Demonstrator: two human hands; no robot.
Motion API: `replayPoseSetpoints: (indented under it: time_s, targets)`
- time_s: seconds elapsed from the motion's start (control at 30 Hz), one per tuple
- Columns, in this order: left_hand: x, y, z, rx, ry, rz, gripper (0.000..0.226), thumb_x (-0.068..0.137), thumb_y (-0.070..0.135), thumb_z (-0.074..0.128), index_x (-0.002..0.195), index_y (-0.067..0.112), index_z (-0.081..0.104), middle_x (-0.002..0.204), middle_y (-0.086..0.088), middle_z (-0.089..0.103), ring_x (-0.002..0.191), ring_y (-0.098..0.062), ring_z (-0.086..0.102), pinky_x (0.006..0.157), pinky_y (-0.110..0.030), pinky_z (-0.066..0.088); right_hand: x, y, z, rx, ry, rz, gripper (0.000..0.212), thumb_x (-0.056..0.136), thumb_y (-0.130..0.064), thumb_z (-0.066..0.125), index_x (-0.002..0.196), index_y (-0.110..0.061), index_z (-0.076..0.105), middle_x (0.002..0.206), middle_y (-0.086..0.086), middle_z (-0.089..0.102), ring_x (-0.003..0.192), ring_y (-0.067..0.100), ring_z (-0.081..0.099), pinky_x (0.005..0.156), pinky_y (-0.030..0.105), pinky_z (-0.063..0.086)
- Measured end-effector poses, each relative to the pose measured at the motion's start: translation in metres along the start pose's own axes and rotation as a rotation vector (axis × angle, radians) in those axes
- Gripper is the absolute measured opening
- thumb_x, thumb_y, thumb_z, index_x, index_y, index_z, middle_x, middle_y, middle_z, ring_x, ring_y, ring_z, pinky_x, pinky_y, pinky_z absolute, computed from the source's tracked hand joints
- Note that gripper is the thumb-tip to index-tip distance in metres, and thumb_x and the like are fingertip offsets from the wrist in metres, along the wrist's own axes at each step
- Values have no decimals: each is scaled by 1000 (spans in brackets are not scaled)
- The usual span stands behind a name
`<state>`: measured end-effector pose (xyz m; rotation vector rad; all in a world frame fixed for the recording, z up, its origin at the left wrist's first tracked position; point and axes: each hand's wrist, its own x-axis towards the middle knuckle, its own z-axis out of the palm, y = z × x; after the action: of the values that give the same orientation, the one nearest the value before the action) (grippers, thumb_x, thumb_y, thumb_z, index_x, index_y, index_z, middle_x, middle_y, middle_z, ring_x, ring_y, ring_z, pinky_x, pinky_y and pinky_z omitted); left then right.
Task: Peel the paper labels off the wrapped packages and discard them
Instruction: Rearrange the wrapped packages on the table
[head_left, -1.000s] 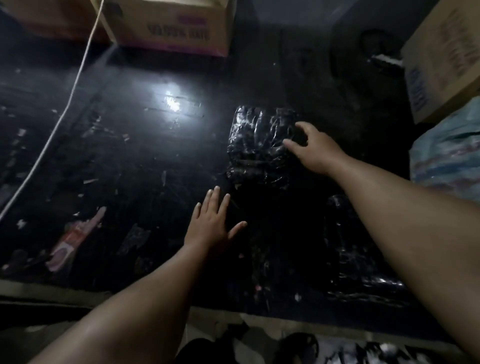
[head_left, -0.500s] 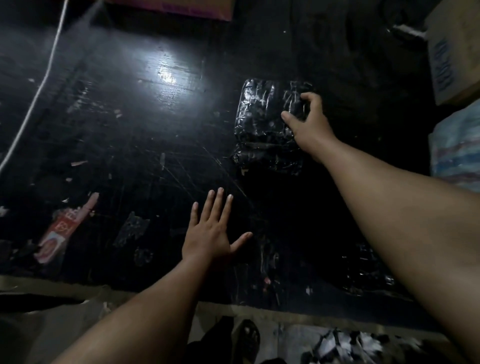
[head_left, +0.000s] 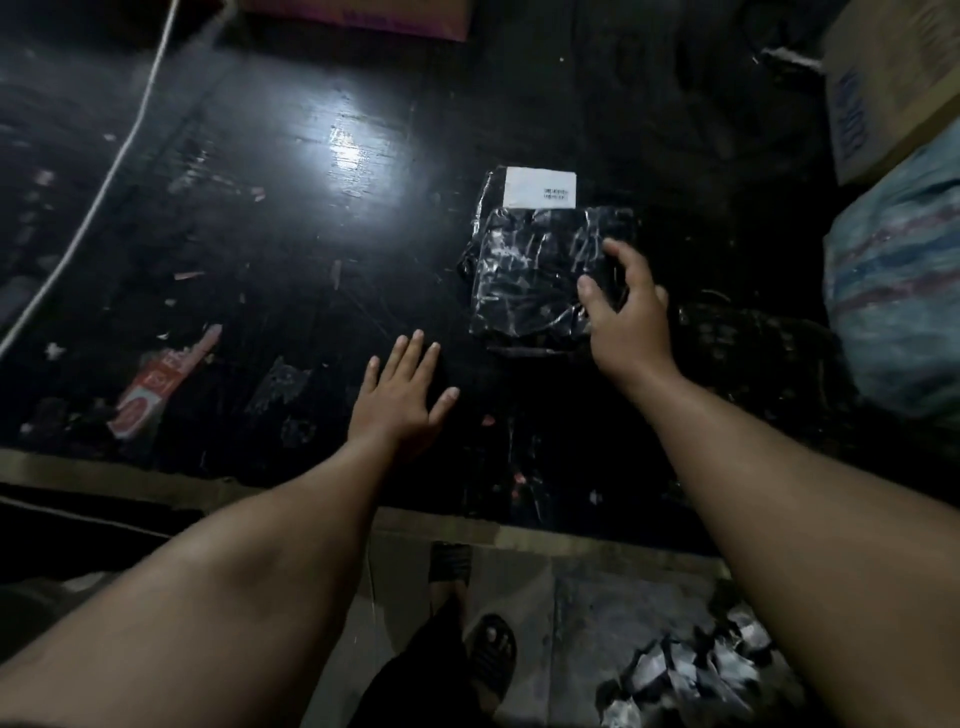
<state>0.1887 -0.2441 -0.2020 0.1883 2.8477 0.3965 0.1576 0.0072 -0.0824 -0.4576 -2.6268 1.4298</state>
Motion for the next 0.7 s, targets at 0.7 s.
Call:
replayPoseSetpoints:
  time_s: [0.7]
  targets:
    - [-14, -5, 8, 143, 10, -8, 70, 101, 62, 12, 159, 31, -12, 165, 6, -23, 150, -10, -24, 124, -41, -8, -90, 66, 6, -280, -247, 110, 48, 95, -45, 51, 140, -38, 32, 138, 10, 41, 102, 21, 53, 78, 34, 47]
